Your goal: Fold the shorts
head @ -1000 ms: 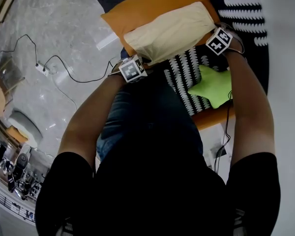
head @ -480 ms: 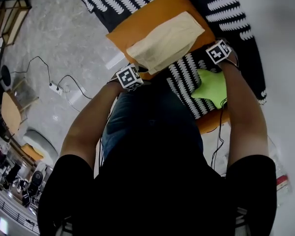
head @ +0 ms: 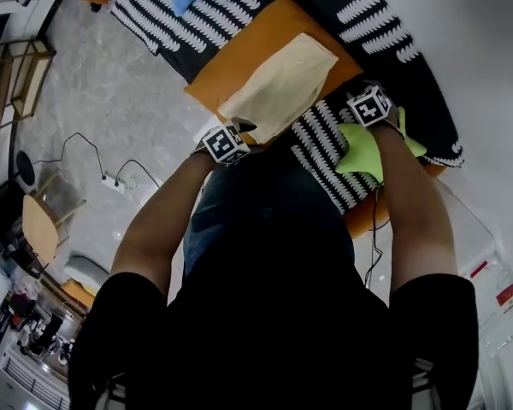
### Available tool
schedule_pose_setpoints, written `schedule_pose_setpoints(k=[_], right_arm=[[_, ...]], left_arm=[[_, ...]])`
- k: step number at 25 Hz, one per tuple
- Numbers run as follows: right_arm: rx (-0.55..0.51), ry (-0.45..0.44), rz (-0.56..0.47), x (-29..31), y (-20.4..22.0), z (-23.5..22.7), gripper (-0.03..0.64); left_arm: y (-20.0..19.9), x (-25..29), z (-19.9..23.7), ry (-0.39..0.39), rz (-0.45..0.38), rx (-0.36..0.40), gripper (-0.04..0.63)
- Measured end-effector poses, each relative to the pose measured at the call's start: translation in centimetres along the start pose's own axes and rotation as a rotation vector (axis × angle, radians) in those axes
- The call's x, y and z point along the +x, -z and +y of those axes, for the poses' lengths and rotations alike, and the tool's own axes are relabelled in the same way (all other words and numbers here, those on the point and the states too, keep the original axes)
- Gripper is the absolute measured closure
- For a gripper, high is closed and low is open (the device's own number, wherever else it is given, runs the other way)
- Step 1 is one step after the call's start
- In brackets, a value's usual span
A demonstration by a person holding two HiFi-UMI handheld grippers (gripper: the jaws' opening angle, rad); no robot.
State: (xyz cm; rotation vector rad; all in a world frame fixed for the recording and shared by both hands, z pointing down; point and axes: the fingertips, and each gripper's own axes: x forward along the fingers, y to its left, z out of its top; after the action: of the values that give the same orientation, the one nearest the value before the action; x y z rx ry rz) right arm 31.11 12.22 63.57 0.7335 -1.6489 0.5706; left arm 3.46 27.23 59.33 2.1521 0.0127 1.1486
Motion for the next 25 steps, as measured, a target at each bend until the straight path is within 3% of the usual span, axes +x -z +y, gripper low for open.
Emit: schedule_pose_setpoints(k=[4, 8, 17, 21, 25], right_arm=[[0.122, -0.041, -0.159, -0.2, -2.1, -0.7, 0.413], [0.257, -0.108, -0.238, 0.0, -2.9, -0.9, 0.413], [0.480, -0.192, -0.380, 2.0, -6.6, -3.0, 0.407], [0.563, -0.254, -0.438, 3.3, -8.4, -3.0, 0.384], [0.606, -0.257, -0.437, 5.5, -8.8, -3.6, 0.383]], left_arm=[[-2.9, -1.4, 2.6, -0.016, -0.036, -0.014, 0.313], [-6.5, -3.0, 5.8, -0.025, -0.076, -0.032, 0.313], [-15.6, -4.3, 14.6, -0.026, -0.159, -0.066, 0.313], [-18.8, -3.1, 17.5, -0.033, -0.162, -0.049, 0.313], [-20.8, -1.2, 19.8, -0.032, -0.152, -0.026, 0.313]])
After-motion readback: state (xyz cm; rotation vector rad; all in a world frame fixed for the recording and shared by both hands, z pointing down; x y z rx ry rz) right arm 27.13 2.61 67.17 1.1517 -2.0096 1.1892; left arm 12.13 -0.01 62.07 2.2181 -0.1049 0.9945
